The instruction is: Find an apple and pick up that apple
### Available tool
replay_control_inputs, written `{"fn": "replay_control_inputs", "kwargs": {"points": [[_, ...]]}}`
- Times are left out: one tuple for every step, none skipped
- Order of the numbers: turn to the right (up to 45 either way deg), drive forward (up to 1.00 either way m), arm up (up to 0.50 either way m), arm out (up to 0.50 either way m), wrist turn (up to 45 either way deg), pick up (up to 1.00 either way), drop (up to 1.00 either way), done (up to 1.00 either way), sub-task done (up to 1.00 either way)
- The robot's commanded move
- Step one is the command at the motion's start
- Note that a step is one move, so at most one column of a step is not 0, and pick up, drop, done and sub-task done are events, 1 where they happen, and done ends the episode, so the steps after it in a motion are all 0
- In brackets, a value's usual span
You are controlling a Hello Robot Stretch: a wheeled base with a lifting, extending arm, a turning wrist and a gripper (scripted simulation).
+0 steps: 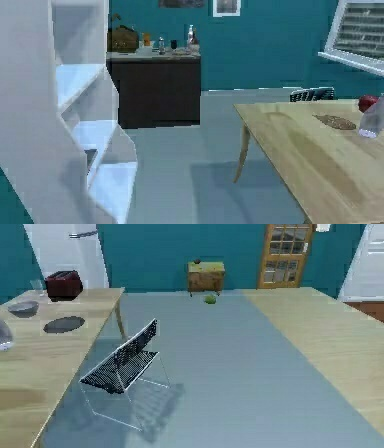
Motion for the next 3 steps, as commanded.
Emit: {"fn": "replay_control_inputs", "kwargs": {"points": [[0.0,1.0,0.0,0.0,0.0,0.0,0.0,0.0,0.0],[0.0,0.4,0.0,0.0,0.0,0.0,0.0,0.0,0.0],[45.0,0.0,0.0,0.0,0.0,0.0,0.0,0.0,0.0]]}}
